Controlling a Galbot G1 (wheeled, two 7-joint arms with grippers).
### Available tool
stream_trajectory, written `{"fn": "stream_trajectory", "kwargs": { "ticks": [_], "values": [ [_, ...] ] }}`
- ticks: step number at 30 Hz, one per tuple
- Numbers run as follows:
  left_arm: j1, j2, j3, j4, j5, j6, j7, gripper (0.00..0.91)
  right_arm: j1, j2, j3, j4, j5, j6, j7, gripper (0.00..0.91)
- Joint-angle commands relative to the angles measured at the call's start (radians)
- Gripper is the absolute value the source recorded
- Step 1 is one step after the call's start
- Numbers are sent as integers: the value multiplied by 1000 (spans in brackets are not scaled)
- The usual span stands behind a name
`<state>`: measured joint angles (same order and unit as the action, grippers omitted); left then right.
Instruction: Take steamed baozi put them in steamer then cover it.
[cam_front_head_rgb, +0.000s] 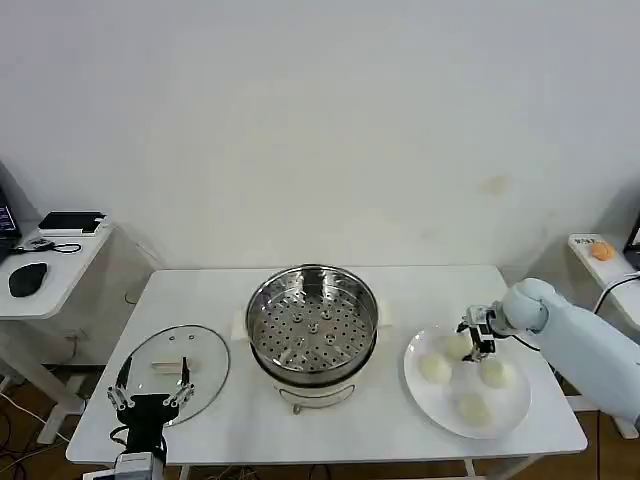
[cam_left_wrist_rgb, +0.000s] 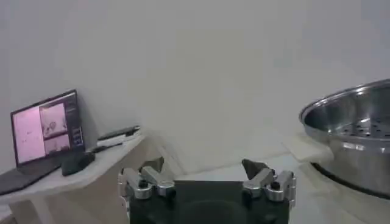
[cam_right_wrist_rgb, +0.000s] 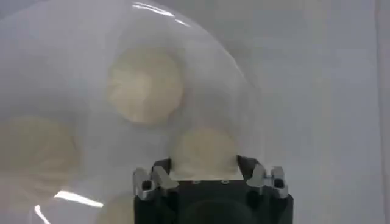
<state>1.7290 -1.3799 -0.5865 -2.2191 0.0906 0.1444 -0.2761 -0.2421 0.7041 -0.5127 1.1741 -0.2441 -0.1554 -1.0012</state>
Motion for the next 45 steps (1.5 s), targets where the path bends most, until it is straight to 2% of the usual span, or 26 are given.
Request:
{"fn": "stream_trajectory", "kwargs": {
  "ticks": [1,8,14,18,24,33,41,45],
  "values": [
    [0,0,0,1,1,0,0,907,-1,15,-9,-14,-8,-4,4,615],
    [5,4,-7,2,-12,2,2,907,52,-56,-27,54,34,6,-10,625],
    [-7,7,-3,15,-25,4,3,907,225,-139,-151,122,131,8,-17,625],
    [-15,10,-1,20,-43,5,2,907,355,-131,-192,113,166,4,-18,625],
    [-13,18,-5,22,-50,4,0,907,579,-11,-320,69,269,-10,-15,625],
    [-12,37,-32,33,-80,7,2,907,794,236,-478,43,397,-4,3,625],
    [-11,35,-47,23,-84,7,5,907,812,433,-584,69,402,70,9,615],
    [-4,27,-48,16,-82,7,4,907,798,492,-602,53,397,108,2,615]
  ]
}}
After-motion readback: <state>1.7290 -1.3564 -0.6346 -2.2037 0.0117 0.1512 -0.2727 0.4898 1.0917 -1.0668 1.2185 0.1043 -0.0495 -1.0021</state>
